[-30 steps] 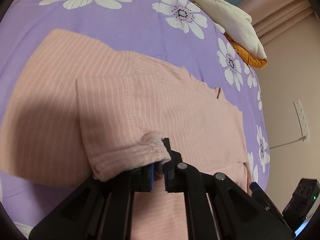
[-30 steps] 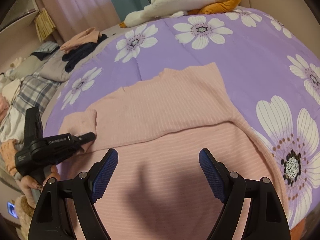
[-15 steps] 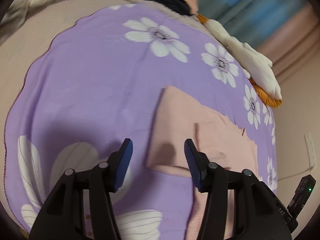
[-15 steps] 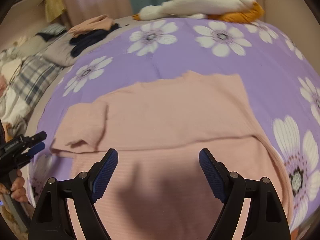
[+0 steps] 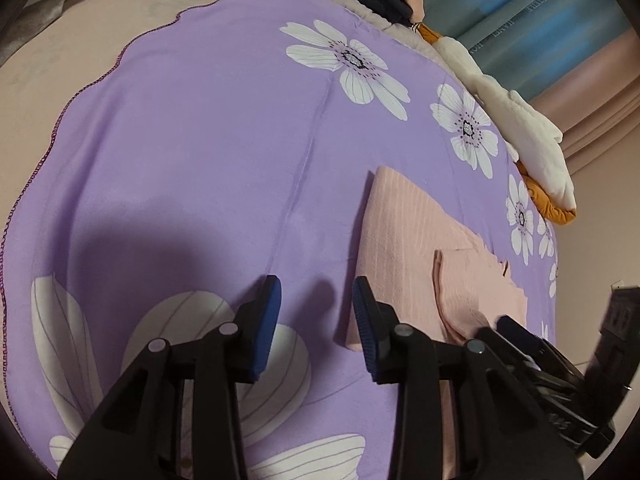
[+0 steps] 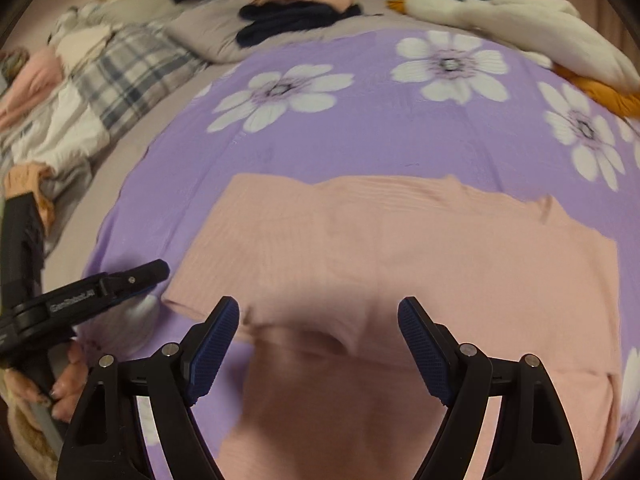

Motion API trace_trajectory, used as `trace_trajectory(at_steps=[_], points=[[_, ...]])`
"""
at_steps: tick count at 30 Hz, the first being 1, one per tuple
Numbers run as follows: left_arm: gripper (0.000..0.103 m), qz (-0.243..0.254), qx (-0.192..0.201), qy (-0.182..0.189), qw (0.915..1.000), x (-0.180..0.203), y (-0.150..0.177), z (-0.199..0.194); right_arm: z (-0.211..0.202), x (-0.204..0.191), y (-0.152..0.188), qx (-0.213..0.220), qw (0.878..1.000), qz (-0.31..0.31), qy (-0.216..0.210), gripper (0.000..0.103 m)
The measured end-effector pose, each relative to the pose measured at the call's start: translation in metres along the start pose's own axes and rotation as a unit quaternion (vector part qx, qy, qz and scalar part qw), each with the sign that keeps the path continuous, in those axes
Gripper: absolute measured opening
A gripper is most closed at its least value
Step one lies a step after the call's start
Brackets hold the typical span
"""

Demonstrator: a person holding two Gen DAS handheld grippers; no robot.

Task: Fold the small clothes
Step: 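Grasp the sweater side edge with the right tool, then lift and fold the gripped sweater side inward over the body with the right tool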

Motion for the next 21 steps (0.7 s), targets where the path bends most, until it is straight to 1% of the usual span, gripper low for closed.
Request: trace_trajectory(at_steps=[2, 4, 5, 6, 7, 9, 10, 12, 13, 15, 21], points=[[0.035, -0.004, -0.004, 0.005, 1.0000, -0.001, 0.000, 0.001, 0.012, -0.002, -0.002, -0.016, 1.000, -0.007, 0.001, 0.083], [0.035, -0.006, -0.005, 0.007, 0.9999, -0.002, 0.000, 0.001, 0.024, -0.001, -0.002, -0.031, 0.999, -0.011, 0.012, 0.083], [0.035, -0.006, -0.006, 0.008, 0.9999, -0.002, -0.001, 0.001, 0.028, -0.001, -0.002, -0.034, 0.999, -0.015, 0.017, 0.080], [0.035, -0.007, -0.006, 0.010, 0.9999, -0.002, -0.001, 0.002, 0.031, 0.000, -0.002, -0.035, 0.999, -0.020, 0.021, 0.074], [0.035, -0.007, -0.007, 0.012, 0.9999, -0.003, -0.001, 0.002, 0.031, 0.001, -0.003, -0.034, 0.999, -0.021, 0.022, 0.072], [0.035, -0.008, -0.008, 0.016, 0.9998, -0.002, -0.001, 0.002, 0.029, 0.005, -0.003, -0.025, 0.999, -0.020, 0.018, 0.060], [0.035, -0.008, -0.009, 0.019, 0.9998, -0.003, -0.002, 0.002, 0.030, 0.004, -0.004, -0.024, 0.999, -0.020, 0.017, 0.056], [0.035, -0.011, -0.012, 0.027, 0.9995, -0.004, -0.002, 0.003, 0.026, 0.006, -0.005, -0.018, 0.999, -0.020, 0.024, 0.035], [0.035, -0.012, -0.012, 0.027, 0.9995, -0.004, -0.002, 0.003, 0.023, 0.007, -0.006, -0.014, 0.999, -0.018, 0.025, 0.032], [0.035, -0.011, -0.010, 0.027, 0.9995, -0.003, -0.002, 0.002, 0.017, 0.011, -0.008, -0.003, 1.000, -0.011, 0.014, 0.018], [0.035, -0.007, -0.009, 0.028, 0.9995, 0.000, -0.001, 0.001, -0.016, 0.012, -0.020, 0.046, 0.999, -0.001, -0.011, 0.016]])
Point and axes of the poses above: each gripper's, at about its wrist camera, not at the fingertips, and z roughly the way its jaws point, x to its right, y to its underside, the point moved 4 cm from there along z, roughly the way its jaws point, and after that the axes turned 13 degrees about -y, right-handed, at the moved point
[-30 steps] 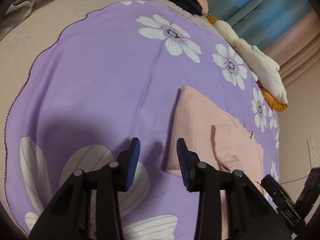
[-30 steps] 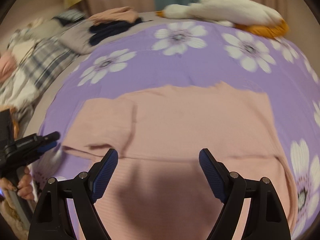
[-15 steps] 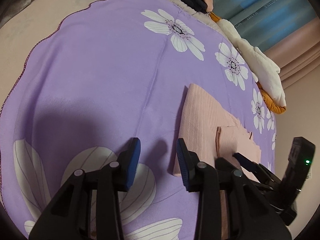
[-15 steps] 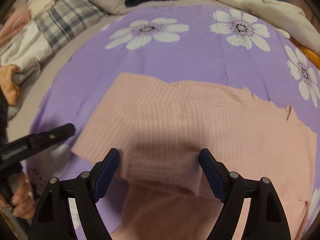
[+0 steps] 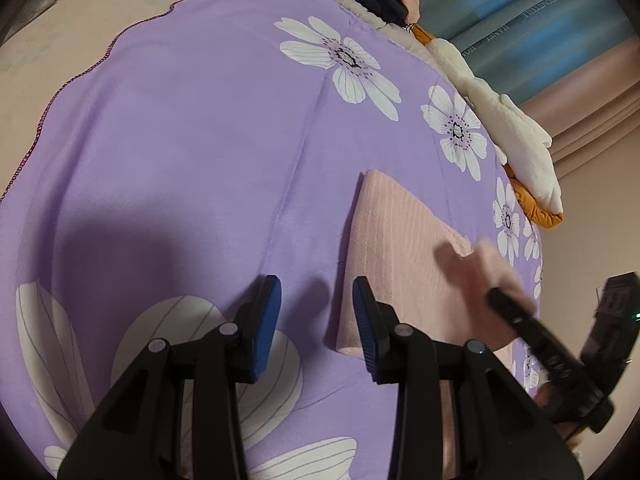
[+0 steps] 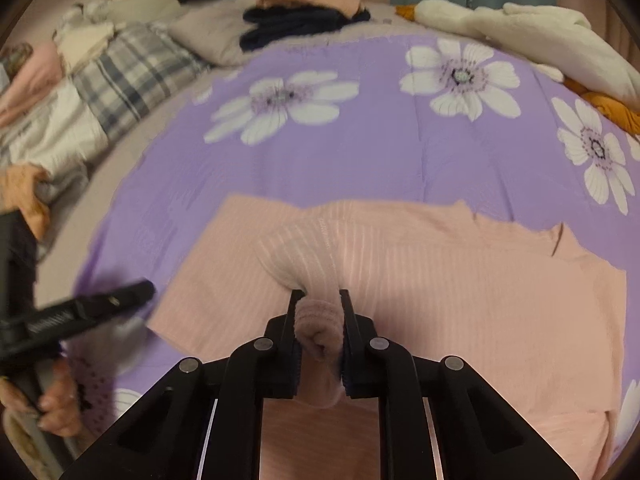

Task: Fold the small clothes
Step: 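Lift and fold the gripped sweater side inward over the body with the right tool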

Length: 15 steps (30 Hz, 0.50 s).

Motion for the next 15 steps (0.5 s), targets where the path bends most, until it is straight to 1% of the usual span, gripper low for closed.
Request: trace_trajectory(at_steps=[4, 7, 9, 11, 15], points=[[0.035, 0.003, 0.000, 0.005, 1.0000, 0.001, -0.001, 0.002, -0.022, 0.001, -0.014, 0.032, 0.999, -0.006, 0.002, 0.016], [0.035, -0.001, -0.005, 0.021, 0.9998, 0.002, -0.002, 0.004, -0.036, 0.005, -0.022, 0.057, 0.998, -0.013, 0.025, 0.016], [0.035, 0.000, -0.004, 0.031, 0.9995, 0.005, -0.002, 0.003, -0.044, 0.008, -0.027, 0.072, 0.997, -0.009, 0.028, 0.016], [0.035, 0.004, -0.001, 0.033, 0.9994, 0.009, -0.002, 0.002, -0.053, 0.012, -0.032, 0.087, 0.996, -0.003, 0.027, 0.016], [0.035, 0.012, 0.001, 0.033, 0.9994, 0.015, -0.003, 0.004, -0.066, 0.016, -0.038, 0.109, 0.993, -0.004, 0.042, 0.016]])
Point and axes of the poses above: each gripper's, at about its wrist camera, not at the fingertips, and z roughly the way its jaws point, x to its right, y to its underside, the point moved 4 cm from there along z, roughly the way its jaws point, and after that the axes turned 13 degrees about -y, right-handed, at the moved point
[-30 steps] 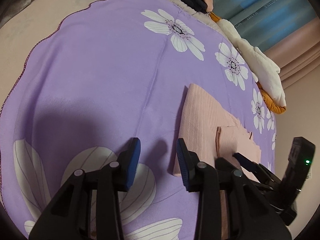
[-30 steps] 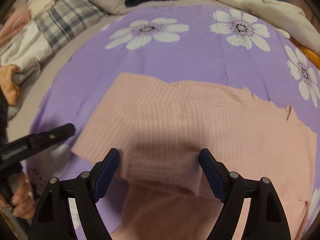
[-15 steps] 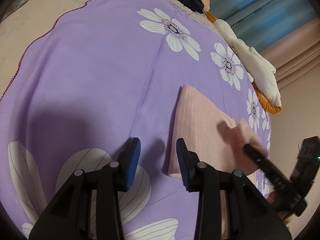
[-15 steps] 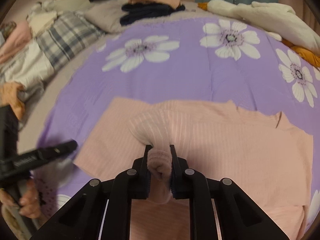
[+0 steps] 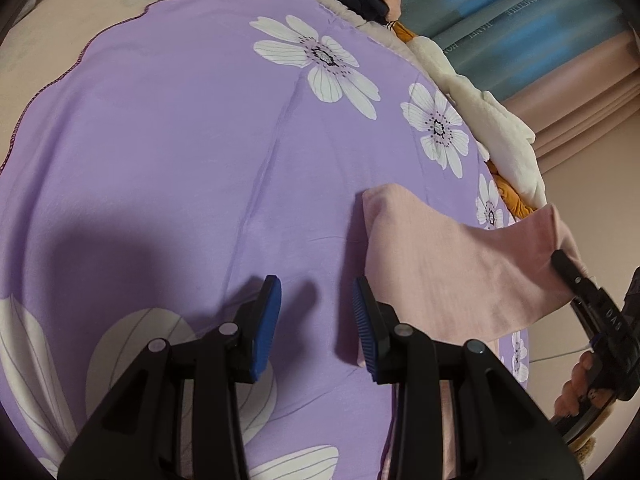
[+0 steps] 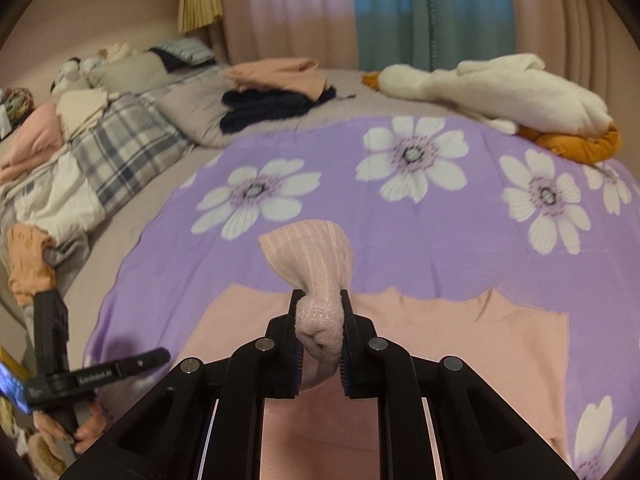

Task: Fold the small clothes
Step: 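Lift and fold the gripped sweater side inward over the body with the right tool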

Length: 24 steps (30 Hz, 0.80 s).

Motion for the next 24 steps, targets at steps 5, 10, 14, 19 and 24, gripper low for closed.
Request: trace_trajectory(at_steps=[5, 10, 14, 19, 24], points=[[0.035, 0.007, 0.003, 0.000, 1.0000, 0.006, -0.001, 0.002, -0.013, 0.013, -0.008, 0.023, 1.000, 0.011, 0.012, 0.016], [0.035, 0.018, 0.005, 0.000, 0.9998, 0.012, 0.000, 0.004, -0.026, 0.031, -0.011, 0.047, 0.998, 0.033, 0.031, 0.016], [0.035, 0.024, 0.007, -0.002, 0.9997, 0.016, 0.000, 0.005, -0.031, 0.042, -0.011, 0.054, 0.997, 0.043, 0.046, 0.016], [0.035, 0.030, 0.011, 0.002, 0.9995, 0.022, 0.001, 0.004, -0.041, 0.054, -0.010, 0.068, 0.995, 0.060, 0.052, 0.016], [0.035, 0.037, 0.015, 0.009, 0.9992, 0.031, 0.001, 0.003, -0.047, 0.063, -0.008, 0.075, 0.993, 0.072, 0.061, 0.016]])
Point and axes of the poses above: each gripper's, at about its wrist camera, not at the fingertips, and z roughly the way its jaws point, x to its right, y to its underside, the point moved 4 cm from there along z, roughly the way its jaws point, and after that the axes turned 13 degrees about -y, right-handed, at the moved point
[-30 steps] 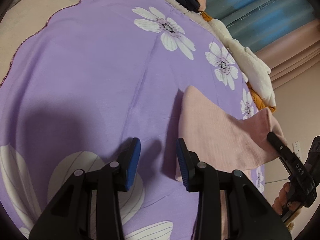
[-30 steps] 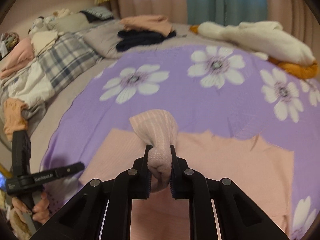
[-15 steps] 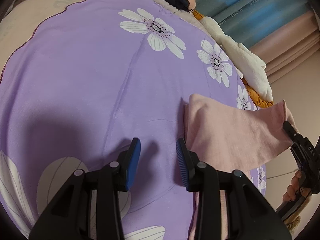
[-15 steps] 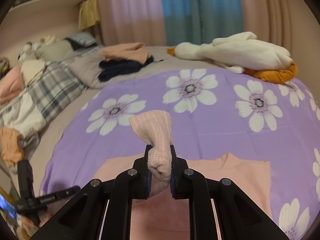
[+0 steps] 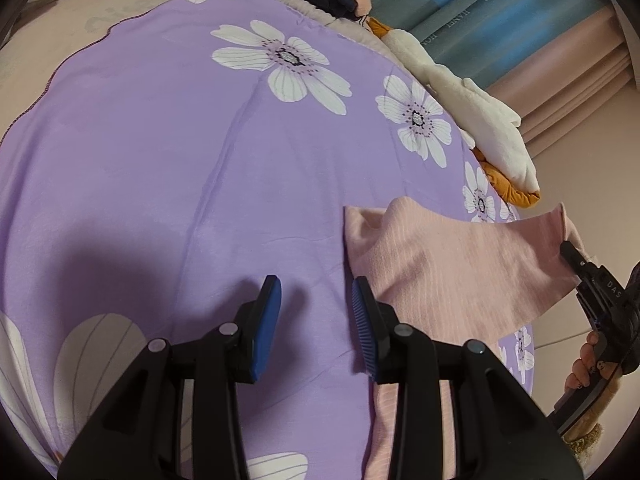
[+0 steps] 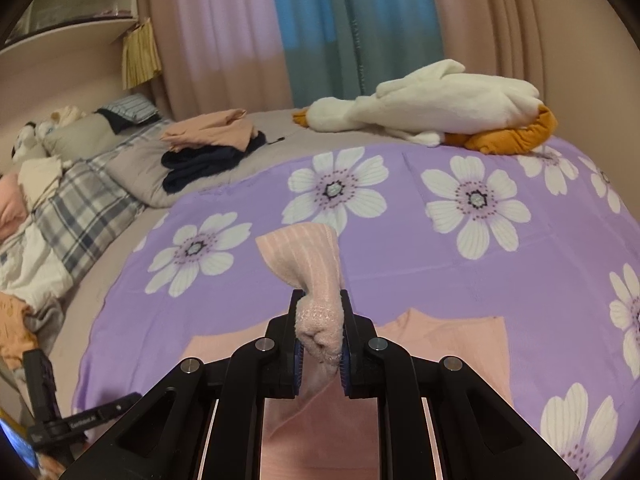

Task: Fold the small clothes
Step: 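Lift and fold the gripped sweater side inward over the body with the right tool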

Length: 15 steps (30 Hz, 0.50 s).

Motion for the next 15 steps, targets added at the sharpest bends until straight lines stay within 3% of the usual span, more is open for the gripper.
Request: trace_trajectory(at_steps=[15], points=[[0.035, 0.046, -0.012, 0.034, 0.9983, 0.042, 0.006, 0.014, -0.003, 0.036, 0.009, -0.004, 0.999, 0.037, 0.023, 0.016]])
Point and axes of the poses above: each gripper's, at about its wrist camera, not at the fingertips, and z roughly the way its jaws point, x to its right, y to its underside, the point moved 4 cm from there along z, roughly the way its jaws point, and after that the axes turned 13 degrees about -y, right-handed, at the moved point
